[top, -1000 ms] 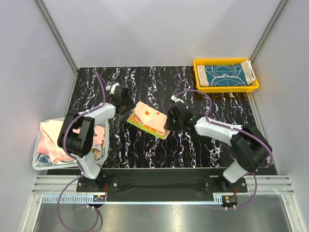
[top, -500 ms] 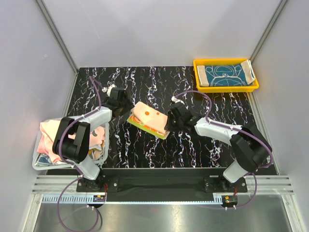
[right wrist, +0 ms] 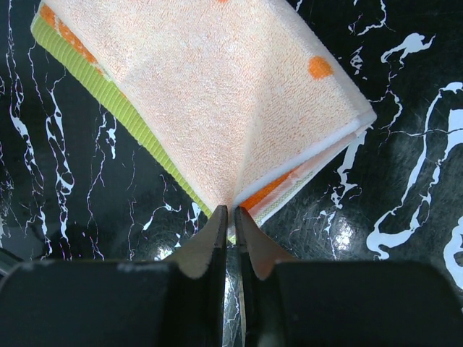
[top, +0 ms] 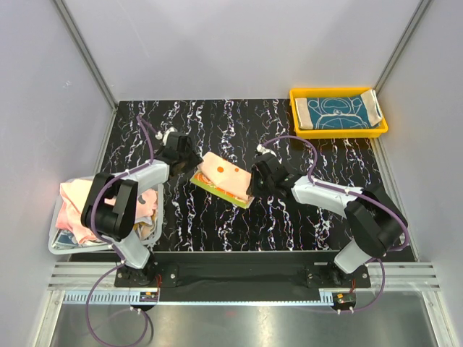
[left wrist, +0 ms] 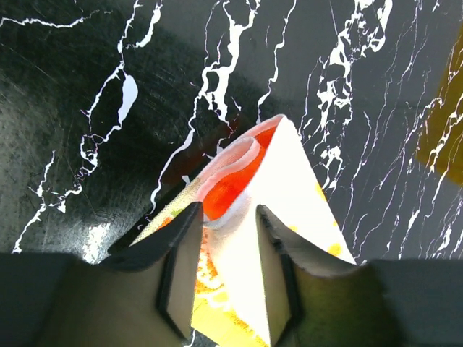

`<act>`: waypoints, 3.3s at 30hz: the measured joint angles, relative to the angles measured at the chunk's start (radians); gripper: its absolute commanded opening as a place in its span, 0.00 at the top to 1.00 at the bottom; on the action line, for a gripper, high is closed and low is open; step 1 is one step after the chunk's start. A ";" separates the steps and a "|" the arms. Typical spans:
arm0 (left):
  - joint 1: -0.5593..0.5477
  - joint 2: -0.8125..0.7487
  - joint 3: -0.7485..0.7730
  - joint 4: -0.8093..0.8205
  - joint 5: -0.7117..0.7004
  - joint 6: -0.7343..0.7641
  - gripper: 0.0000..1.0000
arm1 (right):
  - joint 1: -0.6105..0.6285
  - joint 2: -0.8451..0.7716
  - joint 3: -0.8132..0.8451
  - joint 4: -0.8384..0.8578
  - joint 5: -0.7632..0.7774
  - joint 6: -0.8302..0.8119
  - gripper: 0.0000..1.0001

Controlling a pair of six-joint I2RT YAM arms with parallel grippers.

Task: Fold and stack the towels
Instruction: Fold the towel

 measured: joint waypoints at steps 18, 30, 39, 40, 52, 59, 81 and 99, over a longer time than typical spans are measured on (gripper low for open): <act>0.000 0.008 0.024 -0.025 0.004 0.012 1.00 | 0.005 -0.016 0.000 -0.020 0.000 -0.001 0.86; 0.006 -0.068 -0.001 -0.051 -0.021 0.025 1.00 | 0.008 -0.059 -0.001 -0.027 -0.024 0.000 0.86; 0.010 -0.076 -0.106 -0.029 -0.027 0.023 1.00 | 0.037 -0.054 -0.061 0.016 -0.053 0.024 0.84; 0.010 -0.076 -0.119 -0.025 -0.027 0.023 0.98 | 0.040 -0.051 -0.069 0.023 -0.054 0.028 0.84; 0.010 -0.076 -0.136 -0.047 -0.044 0.029 0.59 | 0.048 -0.030 -0.111 0.045 -0.076 0.057 0.67; -0.026 -0.190 -0.059 -0.179 -0.119 0.066 0.68 | 0.050 -0.138 -0.114 -0.010 0.012 0.084 0.55; -0.378 0.124 0.038 0.002 0.074 0.104 0.83 | -0.024 -0.048 -0.174 0.098 0.182 0.331 0.42; -0.391 0.135 0.020 0.032 0.050 0.056 0.85 | -0.023 -0.161 -0.357 0.280 0.209 0.404 0.39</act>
